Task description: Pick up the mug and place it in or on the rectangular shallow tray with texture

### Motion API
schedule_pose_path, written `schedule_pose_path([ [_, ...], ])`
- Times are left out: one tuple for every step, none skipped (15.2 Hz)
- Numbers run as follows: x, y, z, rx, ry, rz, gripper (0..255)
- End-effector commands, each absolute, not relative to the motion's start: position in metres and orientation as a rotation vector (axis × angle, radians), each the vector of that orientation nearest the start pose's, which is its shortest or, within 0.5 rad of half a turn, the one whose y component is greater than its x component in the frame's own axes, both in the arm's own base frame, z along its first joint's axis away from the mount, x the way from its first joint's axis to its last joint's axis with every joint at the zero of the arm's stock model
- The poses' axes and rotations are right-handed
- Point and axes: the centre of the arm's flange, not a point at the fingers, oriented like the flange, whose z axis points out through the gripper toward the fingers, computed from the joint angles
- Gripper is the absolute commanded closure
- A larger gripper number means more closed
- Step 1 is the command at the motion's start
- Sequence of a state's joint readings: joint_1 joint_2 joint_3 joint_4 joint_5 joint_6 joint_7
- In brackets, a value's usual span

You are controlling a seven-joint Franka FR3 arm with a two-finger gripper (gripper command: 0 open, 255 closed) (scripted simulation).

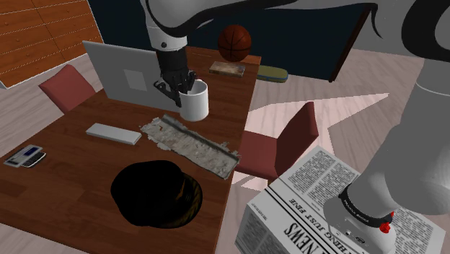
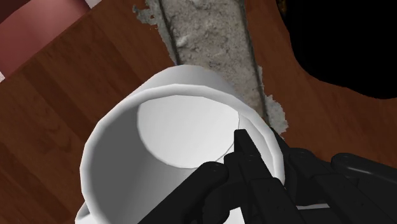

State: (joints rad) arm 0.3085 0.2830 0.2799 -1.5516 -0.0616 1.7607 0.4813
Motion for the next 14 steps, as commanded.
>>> schedule_pose_path([
  [0.538, 0.361, 0.489, -3.152, -0.175, 0.099, 255],
  [0.537, 0.369, 0.49, -3.152, -0.175, 0.099, 255],
  [0.537, 0.369, 0.484, -3.152, -0.175, 0.099, 255],
  [0.537, 0.368, 0.479, -3.152, -0.175, 0.099, 255],
  [0.537, 0.369, 0.474, -3.152, -0.175, 0.099, 255],
  [0.537, 0.369, 0.469, -3.152, -0.175, 0.099, 255],
  [0.537, 0.369, 0.463, -3.152, -0.175, 0.099, 255],
  [0.537, 0.369, 0.458, -3.152, -0.175, 0.099, 255],
  [0.537, 0.369, 0.453, -3.152, -0.175, 0.099, 255],
  [0.537, 0.369, 0.447, -3.152, -0.175, 0.099, 255],
  [0.537, 0.369, 0.442, -3.152, -0.175, 0.099, 255],
  [0.537, 0.369, 0.437, -3.152, -0.175, 0.099, 255],
  [0.537, 0.369, 0.432, -3.152, -0.175, 0.099, 255],
  [0.537, 0.369, 0.426, -3.152, -0.175, 0.099, 255],
])
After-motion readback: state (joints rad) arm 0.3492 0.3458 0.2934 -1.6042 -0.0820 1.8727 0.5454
